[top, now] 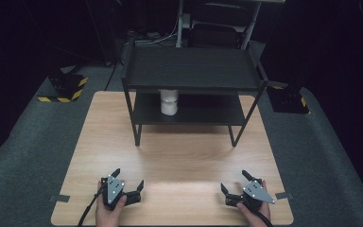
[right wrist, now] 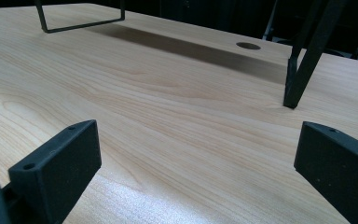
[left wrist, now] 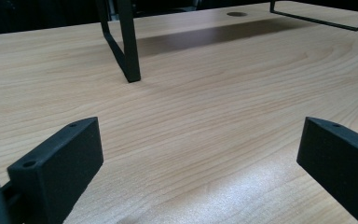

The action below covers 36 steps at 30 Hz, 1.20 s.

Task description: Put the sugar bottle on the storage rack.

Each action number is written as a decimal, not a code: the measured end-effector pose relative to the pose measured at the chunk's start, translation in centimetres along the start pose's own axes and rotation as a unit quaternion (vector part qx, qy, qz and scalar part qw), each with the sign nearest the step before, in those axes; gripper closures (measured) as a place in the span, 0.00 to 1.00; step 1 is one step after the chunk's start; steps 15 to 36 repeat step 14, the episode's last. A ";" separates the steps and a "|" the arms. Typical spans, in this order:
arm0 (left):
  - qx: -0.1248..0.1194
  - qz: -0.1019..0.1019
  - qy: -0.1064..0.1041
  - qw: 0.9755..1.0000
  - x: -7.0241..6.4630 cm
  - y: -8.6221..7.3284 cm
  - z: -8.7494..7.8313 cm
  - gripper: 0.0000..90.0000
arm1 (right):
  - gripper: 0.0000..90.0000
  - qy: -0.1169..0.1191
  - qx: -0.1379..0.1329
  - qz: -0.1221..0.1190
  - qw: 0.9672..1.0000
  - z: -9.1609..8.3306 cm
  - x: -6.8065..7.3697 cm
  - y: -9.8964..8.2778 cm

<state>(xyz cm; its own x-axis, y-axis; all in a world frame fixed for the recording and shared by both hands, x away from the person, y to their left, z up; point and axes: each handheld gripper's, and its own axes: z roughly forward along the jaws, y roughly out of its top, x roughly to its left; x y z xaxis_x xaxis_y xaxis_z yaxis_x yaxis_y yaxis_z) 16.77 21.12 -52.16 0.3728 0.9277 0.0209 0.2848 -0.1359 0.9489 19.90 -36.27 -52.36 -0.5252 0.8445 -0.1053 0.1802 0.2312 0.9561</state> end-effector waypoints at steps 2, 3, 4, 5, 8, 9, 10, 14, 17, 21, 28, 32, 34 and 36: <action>0.000 0.000 -0.003 1.000 0.1 0.0 0.0 0.01 | 0.00 0.000 0.001 0.000 1.000 0.0 0.0 0.0; 0.000 -0.001 -0.002 1.000 0.1 0.0 0.0 0.01 | 0.00 0.000 0.001 0.000 1.000 0.0 0.0 0.0; 0.000 -0.001 -0.003 1.000 0.1 0.0 0.0 0.01 | 0.00 0.000 0.001 0.000 1.000 0.0 0.0 0.1; 0.000 -0.001 -0.002 1.000 0.1 0.0 0.0 0.01 | 0.00 0.000 0.001 0.000 1.000 0.0 0.0 0.0; 0.001 0.007 0.001 1.000 -0.1 0.0 0.0 0.01 | 0.00 -0.001 0.000 0.001 1.000 0.0 0.0 0.0; 0.001 0.014 0.000 1.000 -0.2 0.0 0.0 0.01 | 0.00 -0.001 0.001 0.001 1.000 0.0 0.0 0.0; 0.002 0.019 0.001 1.000 -0.3 0.1 0.0 0.01 | 0.00 -0.001 0.001 0.000 1.000 0.0 0.0 0.0; 0.007 0.022 0.000 1.000 -0.3 0.3 0.1 0.01 | 0.00 -0.002 0.000 -0.007 1.000 -0.1 0.2 0.0; 0.007 0.022 0.000 1.000 -0.3 0.3 0.1 0.01 | 0.00 -0.002 0.000 -0.007 1.000 -0.1 0.2 0.0; 0.007 0.022 0.000 1.000 -0.3 0.3 0.1 0.01 | 0.00 -0.002 0.000 -0.007 1.000 -0.1 0.2 0.0; 0.007 0.022 0.000 1.000 -0.3 0.3 0.1 0.01 | 0.00 -0.002 0.000 -0.007 1.000 -0.1 0.2 0.0; 0.007 0.022 0.000 1.000 -0.3 0.3 0.1 0.01 | 0.00 -0.002 0.000 -0.007 1.000 -0.1 0.2 0.0; 0.007 0.022 0.000 1.000 -0.3 0.3 0.1 0.01 | 0.00 -0.002 0.000 -0.007 1.000 -0.1 0.2 0.0; 0.007 0.022 0.000 1.000 -0.3 0.3 0.1 0.01 | 0.00 -0.002 0.000 -0.007 1.000 -0.1 0.2 0.0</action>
